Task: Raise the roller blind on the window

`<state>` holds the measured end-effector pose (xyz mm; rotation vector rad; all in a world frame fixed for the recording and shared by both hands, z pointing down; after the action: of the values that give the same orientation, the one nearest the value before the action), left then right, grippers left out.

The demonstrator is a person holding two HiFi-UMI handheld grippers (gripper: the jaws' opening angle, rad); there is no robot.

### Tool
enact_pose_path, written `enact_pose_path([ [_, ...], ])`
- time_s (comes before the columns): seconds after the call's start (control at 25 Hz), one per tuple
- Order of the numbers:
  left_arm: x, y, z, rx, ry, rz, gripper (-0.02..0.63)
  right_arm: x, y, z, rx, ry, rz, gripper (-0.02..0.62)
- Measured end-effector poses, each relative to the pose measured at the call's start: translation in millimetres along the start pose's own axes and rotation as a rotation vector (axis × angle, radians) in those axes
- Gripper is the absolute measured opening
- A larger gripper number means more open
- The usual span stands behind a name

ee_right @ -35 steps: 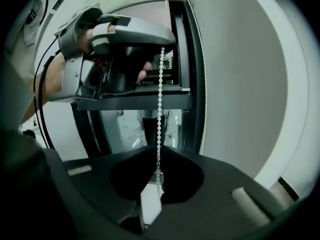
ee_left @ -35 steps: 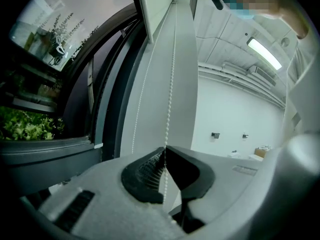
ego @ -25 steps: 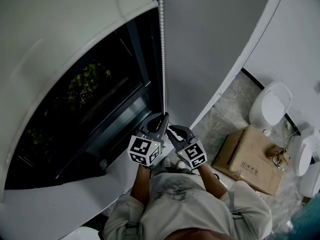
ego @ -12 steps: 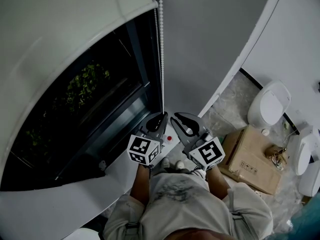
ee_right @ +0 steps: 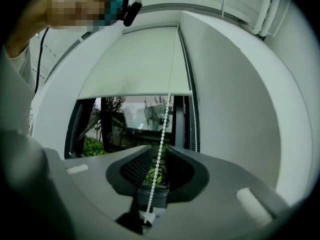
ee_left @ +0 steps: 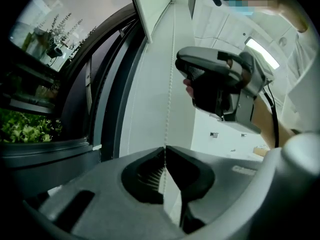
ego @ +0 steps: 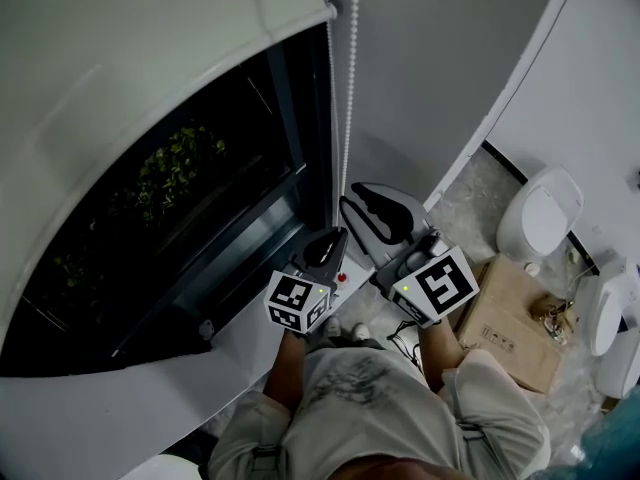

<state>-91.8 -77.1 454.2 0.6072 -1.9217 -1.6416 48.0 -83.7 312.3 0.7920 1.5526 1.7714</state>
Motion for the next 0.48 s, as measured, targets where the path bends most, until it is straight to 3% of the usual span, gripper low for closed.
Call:
enact_pose_path([
  [0.32, -2.2, -0.8, -1.0, -0.003, 0.014, 0.001, 0.02, -5.2, -22.9, -21.3, -0.015, 0.003, 0.039, 0.095],
  [0.36, -2.4, -1.7, -1.1, -0.006, 0.015, 0.001, 0.02, -5.5, -24.3, -23.6, -0.018, 0.01, 0.041, 0.084],
  [0.4, -2.8, -2.8, -1.2, -0.01, 0.017, 0.002, 0.02, -5.3, -25.2, -25.3, -0.022, 0.017, 0.042, 0.032],
  [0.48, -3.7, -3.2, -1.7, -0.014, 0.019, 0.003, 0.02, -4.5, -25.2, -25.5, -0.023, 0.029, 0.039, 0.02],
])
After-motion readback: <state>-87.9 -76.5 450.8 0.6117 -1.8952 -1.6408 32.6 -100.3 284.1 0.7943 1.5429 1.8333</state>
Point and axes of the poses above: the fingertips, and each gripper's own axes: z backward along the fingers, x to its left, y out of its underside, the point moved 10 cm from there along z, backward along the fingers, and after that the axes turned 3 degrees about -z, right-handed, at the moved point
